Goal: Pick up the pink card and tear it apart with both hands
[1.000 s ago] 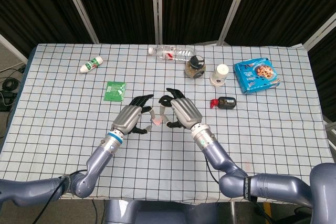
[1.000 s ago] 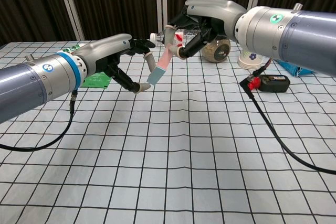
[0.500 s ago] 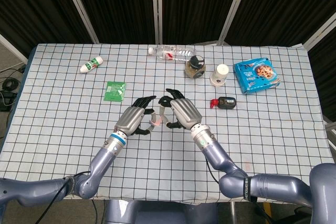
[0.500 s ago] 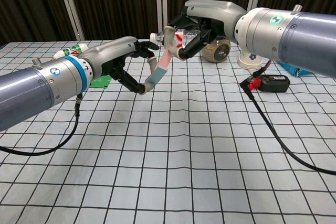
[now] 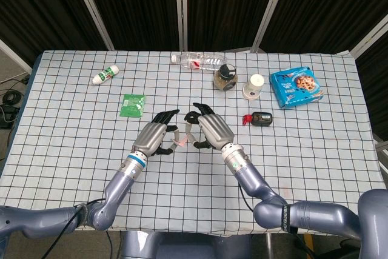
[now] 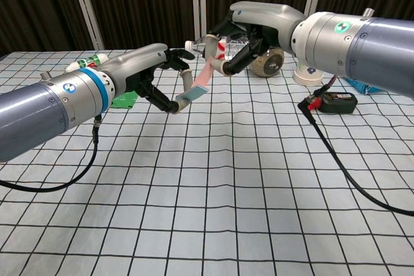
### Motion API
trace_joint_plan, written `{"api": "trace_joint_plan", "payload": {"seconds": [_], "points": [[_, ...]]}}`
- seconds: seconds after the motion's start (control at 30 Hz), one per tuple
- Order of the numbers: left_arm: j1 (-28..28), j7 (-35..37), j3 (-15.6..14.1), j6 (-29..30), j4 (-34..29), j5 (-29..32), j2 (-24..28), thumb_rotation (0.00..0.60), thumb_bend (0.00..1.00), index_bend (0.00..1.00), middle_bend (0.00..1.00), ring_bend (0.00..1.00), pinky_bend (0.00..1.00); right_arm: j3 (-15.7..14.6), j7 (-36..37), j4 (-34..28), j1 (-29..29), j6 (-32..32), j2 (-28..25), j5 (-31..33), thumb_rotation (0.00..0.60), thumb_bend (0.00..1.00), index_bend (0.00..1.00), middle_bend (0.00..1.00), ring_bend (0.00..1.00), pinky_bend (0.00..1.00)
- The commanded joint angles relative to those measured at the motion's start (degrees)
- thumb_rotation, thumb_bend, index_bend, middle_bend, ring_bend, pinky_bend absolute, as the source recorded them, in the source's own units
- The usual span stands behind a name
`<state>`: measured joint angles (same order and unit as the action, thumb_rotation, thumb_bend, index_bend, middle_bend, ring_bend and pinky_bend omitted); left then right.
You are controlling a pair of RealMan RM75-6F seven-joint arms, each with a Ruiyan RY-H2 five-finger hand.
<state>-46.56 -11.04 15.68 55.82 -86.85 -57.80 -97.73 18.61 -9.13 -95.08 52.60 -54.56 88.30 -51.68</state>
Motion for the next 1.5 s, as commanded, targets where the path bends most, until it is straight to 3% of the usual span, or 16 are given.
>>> {"api": "trace_joint_plan", "payload": {"seconds": [0.03,0.4,0.7,0.87,0.97,1.0,1.07,1.1,1.13,1.2,1.3,1.5], "points": [[-0.08,-0.27,0.04,0.06,-0.13,0.31,-0.03,0.600,0.54,0.70,0.00,0.00,0.00,-0.01,0.03,-0.08,-0.05,0.02,-0.08,-0.10,0.600,0.49,0.74,0.29,0.00,0.00],[0.87,0.32,-0.59,-0.29,0.50,1.49,1.21,0.600,0.53,0.77,0.00,0.00,0.00,0.13,1.14,-0.36,-1.21,-0.31,-2.52,-2.02,0.600,0.49,0.74,0.29,0.00,0.00],[2.55,2.15,-1.62,-0.55,2.40,1.30,3.08,0.600,0.53,0.78,0.00,0.00,0.00,0.74,2.64,-0.55,-3.14,-0.82,-7.60,-3.95,0.600,0.49,0.74,0.29,0.00,0.00],[3.90,3.71,-2.35,-0.82,3.81,0.77,4.97,0.600,0.53,0.78,0.00,0.00,0.00,-0.48,4.05,0.22,-5.03,-0.25,-10.75,-5.37,0.600,0.49,0.74,0.29,0.00,0.00],[4.57,4.46,-3.02,-1.12,4.33,-0.12,5.99,0.600,0.51,0.74,0.00,0.00,0.00,-2.96,5.14,2.08,-6.75,0.25,-10.95,-6.76,0.600,0.49,0.74,0.29,0.00,0.00],[4.65,4.74,-3.14,-1.29,4.32,-0.40,6.14,0.600,0.48,0.71,0.00,0.00,0.00,-3.35,5.47,2.41,-7.02,0.32,-10.82,-7.20,0.600,0.49,0.74,0.29,0.00,0.00],[4.84,5.07,-3.48,-1.79,4.07,-0.70,6.56,0.600,0.30,0.57,0.00,0.00,0.00,-4.23,6.15,2.89,-7.55,0.58,-10.68,-8.43,0.600,0.47,0.71,0.28,0.00,0.00],[4.91,5.27,-3.60,-2.13,3.78,-0.76,6.83,0.600,0.15,0.42,0.00,0.00,0.00,-4.73,6.63,2.94,-7.71,1.10,-10.90,-9.28,0.600,0.42,0.65,0.26,0.00,0.00],[4.94,5.38,-3.64,-2.29,3.61,-0.82,7.01,0.600,0.04,0.24,0.00,0.00,0.00,-4.98,7.04,2.94,-7.81,1.48,-11.15,-9.80,0.600,0.35,0.58,0.23,0.00,0.00],[5.15,5.29,-3.86,-2.38,3.13,-0.90,7.59,0.600,0.00,0.04,0.00,0.00,0.00,-5.71,7.73,2.68,-8.06,2.76,-12.07,-10.44,0.600,0.10,0.31,0.11,0.00,0.00],[5.78,4.09,-4.19,-1.38,1.82,-1.07,9.06,0.600,0.00,0.00,0.00,0.00,0.00,-6.61,8.84,1.53,-9.12,3.07,-14.14,-12.31,0.600,0.00,0.09,0.01,0.00,0.00],[7.94,2.93,-4.39,2.80,-0.86,-2.91,12.60,0.600,0.00,0.00,0.00,0.00,0.00,-8.08,10.91,0.06,-12.99,-2.23,-18.17,-18.97,0.600,0.00,0.05,0.00,0.00,0.00]]}}
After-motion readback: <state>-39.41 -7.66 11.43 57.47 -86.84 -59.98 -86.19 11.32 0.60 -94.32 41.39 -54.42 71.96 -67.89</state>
